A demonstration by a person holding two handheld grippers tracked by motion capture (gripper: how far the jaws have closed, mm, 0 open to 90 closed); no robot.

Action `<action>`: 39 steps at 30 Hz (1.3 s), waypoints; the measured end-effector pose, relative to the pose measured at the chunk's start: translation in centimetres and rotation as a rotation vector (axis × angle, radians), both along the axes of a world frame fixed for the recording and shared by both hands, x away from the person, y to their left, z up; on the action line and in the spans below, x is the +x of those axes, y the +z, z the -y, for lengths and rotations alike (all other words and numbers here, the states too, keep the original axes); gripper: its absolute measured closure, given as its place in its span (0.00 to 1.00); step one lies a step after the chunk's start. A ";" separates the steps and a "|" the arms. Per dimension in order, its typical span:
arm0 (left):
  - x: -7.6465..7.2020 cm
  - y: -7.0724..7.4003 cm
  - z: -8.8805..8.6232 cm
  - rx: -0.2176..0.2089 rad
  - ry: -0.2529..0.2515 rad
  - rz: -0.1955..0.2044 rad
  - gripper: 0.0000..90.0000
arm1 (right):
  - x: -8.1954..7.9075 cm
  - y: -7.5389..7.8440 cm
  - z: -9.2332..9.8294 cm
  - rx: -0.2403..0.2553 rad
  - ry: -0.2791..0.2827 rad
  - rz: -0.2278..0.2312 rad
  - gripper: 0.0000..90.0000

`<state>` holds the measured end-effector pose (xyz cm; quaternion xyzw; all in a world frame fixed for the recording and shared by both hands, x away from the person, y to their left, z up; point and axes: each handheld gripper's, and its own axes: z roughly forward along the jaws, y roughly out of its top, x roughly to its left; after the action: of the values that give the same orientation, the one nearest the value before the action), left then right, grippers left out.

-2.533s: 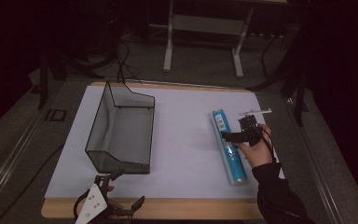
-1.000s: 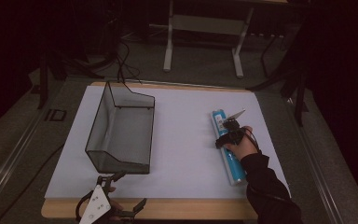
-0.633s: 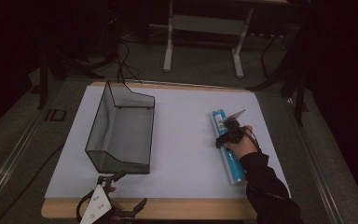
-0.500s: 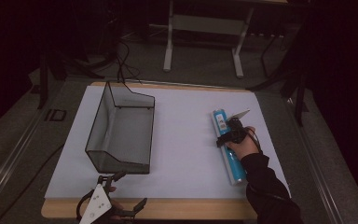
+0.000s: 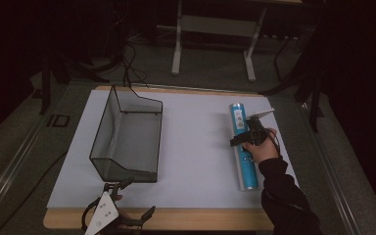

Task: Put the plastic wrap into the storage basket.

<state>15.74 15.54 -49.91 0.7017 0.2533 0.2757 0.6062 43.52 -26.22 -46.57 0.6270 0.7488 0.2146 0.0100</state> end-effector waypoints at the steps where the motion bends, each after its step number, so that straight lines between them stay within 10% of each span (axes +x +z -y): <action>1: 0.0 0.0 0.0 -0.002 0.001 0.000 0.03 | 0.0 0.4 0.0 0.006 0.000 0.006 0.35; 26: 0.0 0.0 0.0 -0.002 0.000 0.000 0.03 | 1.1 11.8 -6.3 0.179 0.046 0.236 0.35; 39: -0.3 0.1 0.0 -0.005 -0.008 0.010 0.03 | 1.5 14.0 -12.5 0.232 0.084 0.315 0.35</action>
<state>15.40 15.54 -49.82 0.6997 0.2480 0.2760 0.6105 45.05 -13.68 -32.56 0.5508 0.7337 0.3951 0.0459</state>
